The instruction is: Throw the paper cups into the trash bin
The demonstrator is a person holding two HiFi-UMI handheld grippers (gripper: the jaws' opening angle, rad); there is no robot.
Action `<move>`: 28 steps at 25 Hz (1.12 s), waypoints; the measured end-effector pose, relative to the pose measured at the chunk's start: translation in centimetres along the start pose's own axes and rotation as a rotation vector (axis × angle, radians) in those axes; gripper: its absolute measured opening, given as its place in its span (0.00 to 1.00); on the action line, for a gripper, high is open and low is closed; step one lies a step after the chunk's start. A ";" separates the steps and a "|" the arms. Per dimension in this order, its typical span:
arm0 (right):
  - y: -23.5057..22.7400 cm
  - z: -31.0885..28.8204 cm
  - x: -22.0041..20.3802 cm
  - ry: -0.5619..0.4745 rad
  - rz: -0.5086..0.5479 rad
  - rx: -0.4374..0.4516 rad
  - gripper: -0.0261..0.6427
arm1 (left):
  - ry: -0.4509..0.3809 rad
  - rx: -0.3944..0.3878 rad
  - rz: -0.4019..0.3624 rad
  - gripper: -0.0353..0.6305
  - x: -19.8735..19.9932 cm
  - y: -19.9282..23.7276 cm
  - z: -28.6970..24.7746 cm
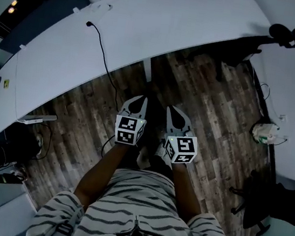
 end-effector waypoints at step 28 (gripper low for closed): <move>0.9 0.0 7.7 -0.166 0.073 -0.002 0.06 | -0.215 -0.091 -0.030 0.09 7.8 -1.0 4.7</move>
Point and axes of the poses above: the fingertips, and each gripper's own axes: z backward along the fingers, y to its left, x out of its top, the point moved 10 cm from there along z, backward along the fingers, and after that the axes turned 1 degree about -x, right-handed, at the moved point
